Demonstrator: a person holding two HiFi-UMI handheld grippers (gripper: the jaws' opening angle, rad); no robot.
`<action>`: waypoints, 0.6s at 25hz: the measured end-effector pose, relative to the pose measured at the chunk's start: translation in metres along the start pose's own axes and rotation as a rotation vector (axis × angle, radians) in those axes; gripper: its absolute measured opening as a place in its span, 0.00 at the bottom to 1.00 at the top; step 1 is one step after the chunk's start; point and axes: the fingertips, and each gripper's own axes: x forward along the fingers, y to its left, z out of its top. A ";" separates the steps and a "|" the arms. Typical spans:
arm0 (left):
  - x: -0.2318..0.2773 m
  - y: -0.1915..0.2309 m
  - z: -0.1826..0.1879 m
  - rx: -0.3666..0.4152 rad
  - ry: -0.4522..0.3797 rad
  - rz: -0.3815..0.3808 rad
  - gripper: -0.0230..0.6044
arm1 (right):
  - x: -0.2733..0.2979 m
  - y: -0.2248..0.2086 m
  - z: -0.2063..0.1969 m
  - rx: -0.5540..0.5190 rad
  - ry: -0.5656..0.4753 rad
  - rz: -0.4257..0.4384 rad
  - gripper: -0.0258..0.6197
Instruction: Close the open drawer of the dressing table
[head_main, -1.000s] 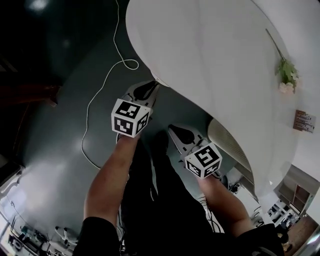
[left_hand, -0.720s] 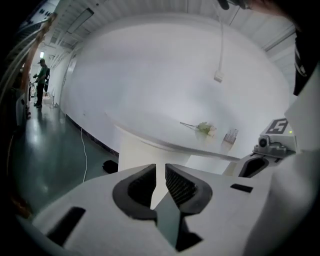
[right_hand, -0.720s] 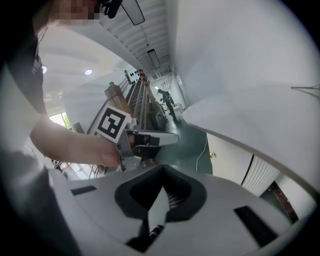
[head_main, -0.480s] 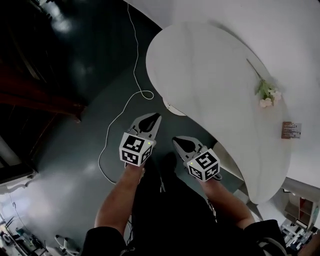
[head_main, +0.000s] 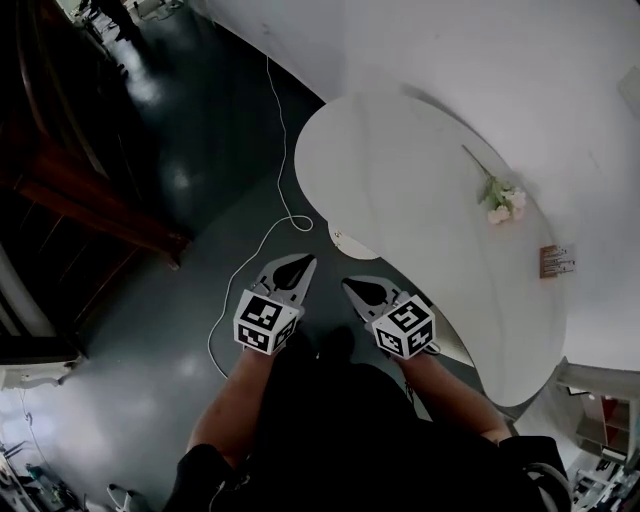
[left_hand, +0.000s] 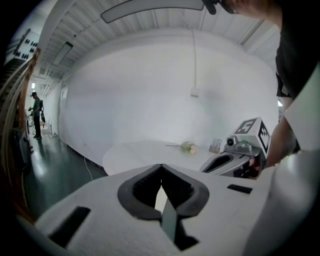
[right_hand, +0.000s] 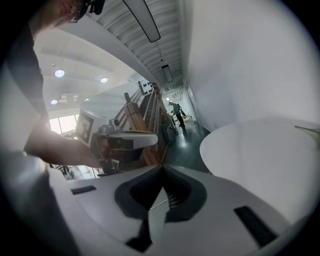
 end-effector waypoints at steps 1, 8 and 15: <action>-0.005 -0.002 0.006 0.023 0.002 0.005 0.05 | -0.005 0.004 0.003 0.001 -0.006 -0.001 0.05; -0.031 0.006 0.042 0.064 -0.051 0.003 0.05 | -0.019 0.009 0.015 0.060 -0.059 -0.048 0.05; -0.041 0.038 0.078 0.211 -0.112 -0.115 0.05 | 0.014 0.001 0.050 0.036 -0.074 -0.126 0.05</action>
